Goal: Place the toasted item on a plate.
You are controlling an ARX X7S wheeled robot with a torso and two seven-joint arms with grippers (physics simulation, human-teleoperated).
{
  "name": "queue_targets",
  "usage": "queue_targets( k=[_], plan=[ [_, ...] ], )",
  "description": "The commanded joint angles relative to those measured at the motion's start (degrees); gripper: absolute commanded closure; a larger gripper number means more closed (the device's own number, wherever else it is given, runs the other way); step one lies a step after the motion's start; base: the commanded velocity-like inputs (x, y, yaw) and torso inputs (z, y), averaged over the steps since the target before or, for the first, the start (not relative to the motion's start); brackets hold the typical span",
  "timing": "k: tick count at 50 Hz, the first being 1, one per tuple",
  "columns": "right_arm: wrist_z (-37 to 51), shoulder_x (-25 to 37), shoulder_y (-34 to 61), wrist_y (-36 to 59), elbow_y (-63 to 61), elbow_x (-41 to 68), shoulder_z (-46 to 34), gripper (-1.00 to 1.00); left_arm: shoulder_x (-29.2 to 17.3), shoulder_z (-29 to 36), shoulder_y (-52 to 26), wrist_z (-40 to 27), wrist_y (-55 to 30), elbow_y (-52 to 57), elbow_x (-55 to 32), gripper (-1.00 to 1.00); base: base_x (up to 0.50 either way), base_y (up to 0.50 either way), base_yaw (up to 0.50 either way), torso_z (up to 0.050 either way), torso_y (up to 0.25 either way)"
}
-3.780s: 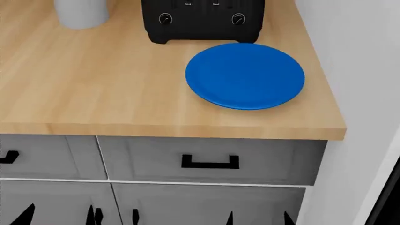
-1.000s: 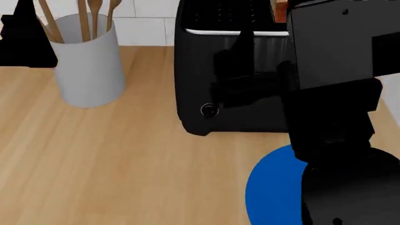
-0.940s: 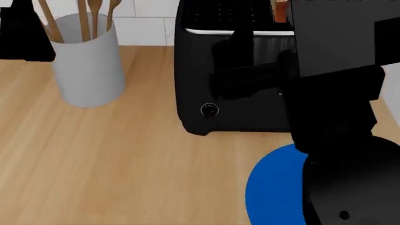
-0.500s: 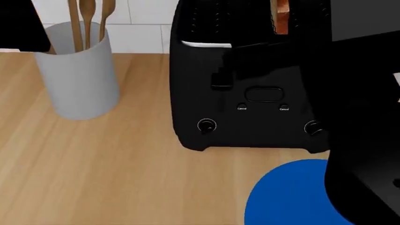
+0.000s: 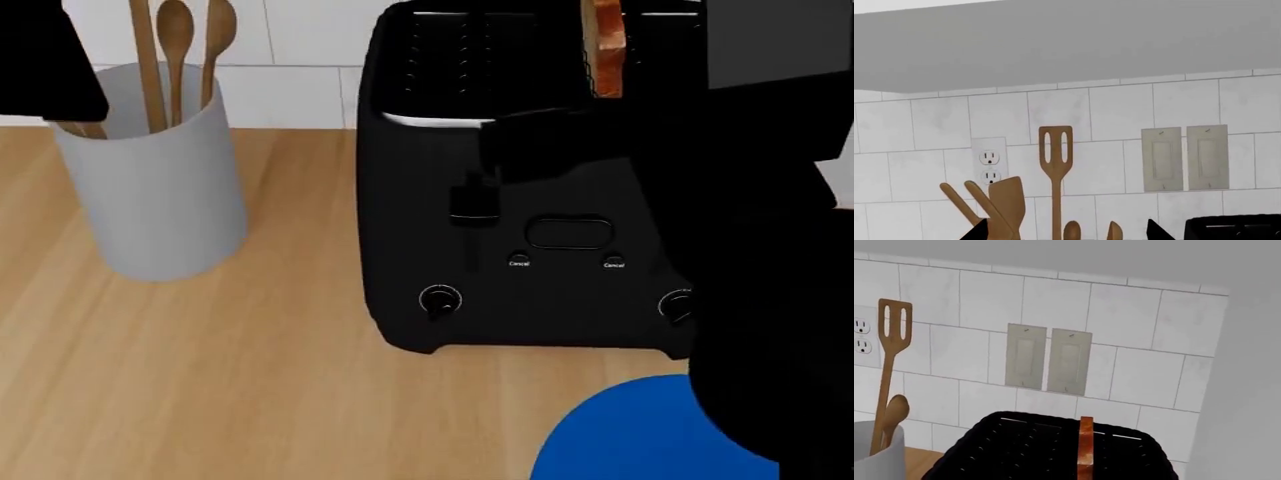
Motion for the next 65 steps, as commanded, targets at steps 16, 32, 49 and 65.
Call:
queue_targets(
  k=[16,32,49,65],
  plan=[
    [-3.6,1.5,-0.5,-4.8,4.5,0.0,-2.3,-1.0,-0.7,-0.1,0.5,-0.8,0.4,0.1,-1.3,-1.0,0.02,0.0,0.0,0.0,0.0],
    [-1.8,1.5,-0.3,-4.0,4.5,0.5,-2.3,-1.0,-1.1,-0.1,1.0,-1.1,0.8,0.3,-2.2,-1.0,0.16,0.0,0.0,0.0,0.001],
    [-3.8,1.7,4.2,-5.3,13.3,-1.8,-6.4,-1.0,-1.7,0.3,2.4,-2.3,0.7,3.9,-2.7,-1.0,0.0,0.0,0.0,0.0,0.0],
    [-9.9,2.0,10.0,-12.4,30.8,-9.7,-15.4,-1.0,-2.3,-0.3,4.1,-2.2,1.5,4.4,-3.7,-1.0,0.0,0.0,0.0,0.0,0.0]
  ],
)
